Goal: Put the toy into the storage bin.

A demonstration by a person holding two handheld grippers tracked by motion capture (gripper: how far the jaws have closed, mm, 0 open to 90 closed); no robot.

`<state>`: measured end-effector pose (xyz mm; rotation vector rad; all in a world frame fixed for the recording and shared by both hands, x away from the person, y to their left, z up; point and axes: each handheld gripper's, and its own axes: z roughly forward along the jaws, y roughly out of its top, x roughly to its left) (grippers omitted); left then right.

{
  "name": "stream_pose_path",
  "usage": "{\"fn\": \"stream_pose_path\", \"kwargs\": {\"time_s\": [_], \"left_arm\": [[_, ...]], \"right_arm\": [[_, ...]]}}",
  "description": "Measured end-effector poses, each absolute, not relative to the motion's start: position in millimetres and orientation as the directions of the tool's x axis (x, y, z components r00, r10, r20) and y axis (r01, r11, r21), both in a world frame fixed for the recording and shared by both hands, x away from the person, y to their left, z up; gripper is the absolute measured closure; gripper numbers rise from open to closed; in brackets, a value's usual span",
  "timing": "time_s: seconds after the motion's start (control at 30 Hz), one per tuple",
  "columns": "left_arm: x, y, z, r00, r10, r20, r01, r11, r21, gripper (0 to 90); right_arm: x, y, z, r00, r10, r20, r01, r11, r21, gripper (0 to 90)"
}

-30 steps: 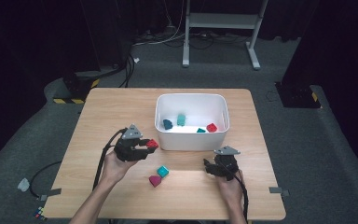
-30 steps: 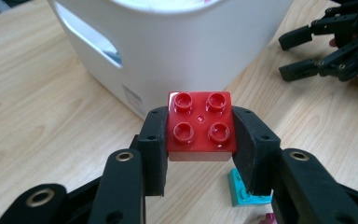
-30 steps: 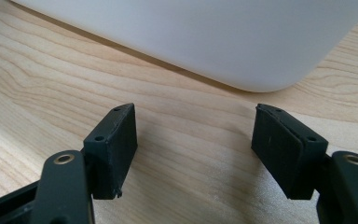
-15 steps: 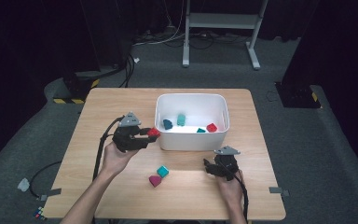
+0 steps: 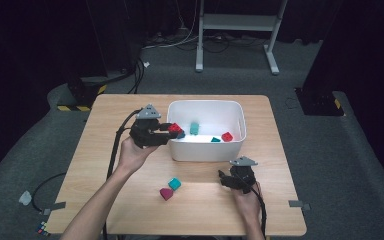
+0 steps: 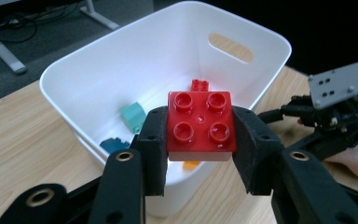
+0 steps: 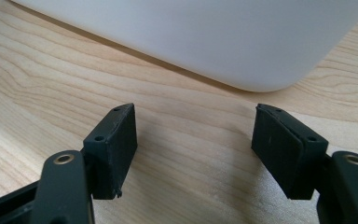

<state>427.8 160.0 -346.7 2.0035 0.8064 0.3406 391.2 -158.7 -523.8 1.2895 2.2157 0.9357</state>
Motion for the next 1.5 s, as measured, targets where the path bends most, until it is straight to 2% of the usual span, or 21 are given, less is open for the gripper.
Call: {"fn": "stream_pose_path", "kwargs": {"time_s": [0.2, 0.73, 1.33, 1.4, 1.5], "left_arm": [[444.5, 152.7, -340.9, 0.737, 0.669, -0.100, 0.427, -0.346, 0.835, 58.7], [479.3, 114.2, -339.5, 0.727, 0.680, -0.094, 0.443, -0.360, 0.821, 58.7], [489.0, 96.8, -351.5, 0.723, 0.687, -0.072, 0.455, -0.397, 0.797, 58.0], [489.0, 96.5, -352.1, 0.722, 0.688, -0.069, 0.455, -0.397, 0.797, 57.0], [487.9, 96.6, -352.2, 0.714, 0.698, -0.058, 0.454, -0.398, 0.797, 49.1]], "right_arm": [[391.2, -158.7, -523.8, -0.488, 0.873, -0.015, 0.598, 0.347, 0.723, 30.9], [391.3, -158.7, -523.8, -0.490, 0.872, -0.015, 0.597, 0.348, 0.723, 30.6], [391.3, -158.7, -523.9, -0.490, 0.872, -0.015, 0.597, 0.348, 0.723, 30.6], [391.3, -158.8, -523.9, -0.490, 0.872, -0.016, 0.597, 0.349, 0.723, 30.6], [391.3, -158.7, -523.9, -0.490, 0.872, -0.016, 0.597, 0.349, 0.723, 30.6]]}}
